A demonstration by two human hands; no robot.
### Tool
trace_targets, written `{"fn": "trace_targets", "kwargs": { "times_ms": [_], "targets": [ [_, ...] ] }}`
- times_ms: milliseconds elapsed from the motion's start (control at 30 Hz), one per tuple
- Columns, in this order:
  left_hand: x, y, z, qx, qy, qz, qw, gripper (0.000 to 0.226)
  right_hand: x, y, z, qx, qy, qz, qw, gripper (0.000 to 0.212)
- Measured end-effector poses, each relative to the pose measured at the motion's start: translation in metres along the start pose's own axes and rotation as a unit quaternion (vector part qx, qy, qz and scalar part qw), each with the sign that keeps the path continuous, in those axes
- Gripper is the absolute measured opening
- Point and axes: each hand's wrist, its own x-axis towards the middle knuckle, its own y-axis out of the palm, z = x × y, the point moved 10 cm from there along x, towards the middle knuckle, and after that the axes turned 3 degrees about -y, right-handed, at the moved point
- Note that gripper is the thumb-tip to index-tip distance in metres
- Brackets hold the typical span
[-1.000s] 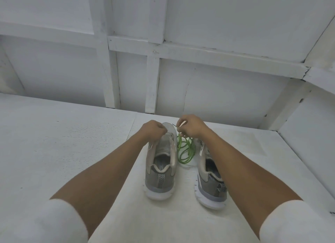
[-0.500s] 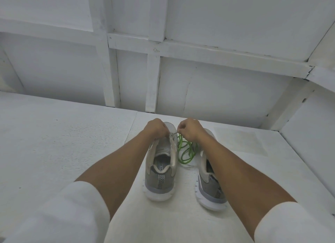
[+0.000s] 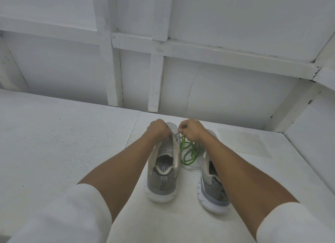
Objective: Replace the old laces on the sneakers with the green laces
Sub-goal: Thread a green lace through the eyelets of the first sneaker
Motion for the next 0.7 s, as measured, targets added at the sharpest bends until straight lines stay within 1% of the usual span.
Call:
{"fn": "trace_targets", "kwargs": {
  "times_ms": [233, 333, 367, 467, 500, 600, 700],
  "targets": [
    [0.001, 0.004, 0.004, -0.005, -0.016, -0.001, 1.0, 0.011, -0.003, 0.011, -0.002, -0.02, 0.033, -0.015, 0.999, 0.012],
    [0.001, 0.006, 0.006, 0.004, -0.026, 0.007, 1.0, 0.014, -0.006, 0.015, 0.0, -0.024, 0.047, -0.036, 0.998, 0.008],
    [0.003, 0.009, 0.008, 0.008, -0.031, 0.011, 0.999, 0.018, -0.006, 0.014, 0.0, -0.021, 0.052, -0.048, 0.997, 0.01],
    [0.017, 0.018, 0.014, 0.034, -0.04, 0.004, 0.999, 0.044, -0.008, 0.008, -0.001, -0.014, 0.058, -0.076, 0.995, 0.014],
    [0.017, 0.019, 0.014, 0.05, -0.04, -0.004, 0.998, 0.048, -0.007, 0.008, -0.002, -0.012, 0.062, -0.073, 0.995, 0.013],
    [0.0, 0.011, 0.005, 0.108, -0.035, -0.031, 0.993, 0.043, -0.007, 0.014, -0.005, -0.012, 0.07, -0.047, 0.996, 0.015],
    [-0.004, 0.011, 0.001, 0.128, -0.019, -0.014, 0.992, 0.04, -0.007, 0.017, -0.004, -0.018, 0.07, -0.033, 0.997, 0.019]
  ]
}}
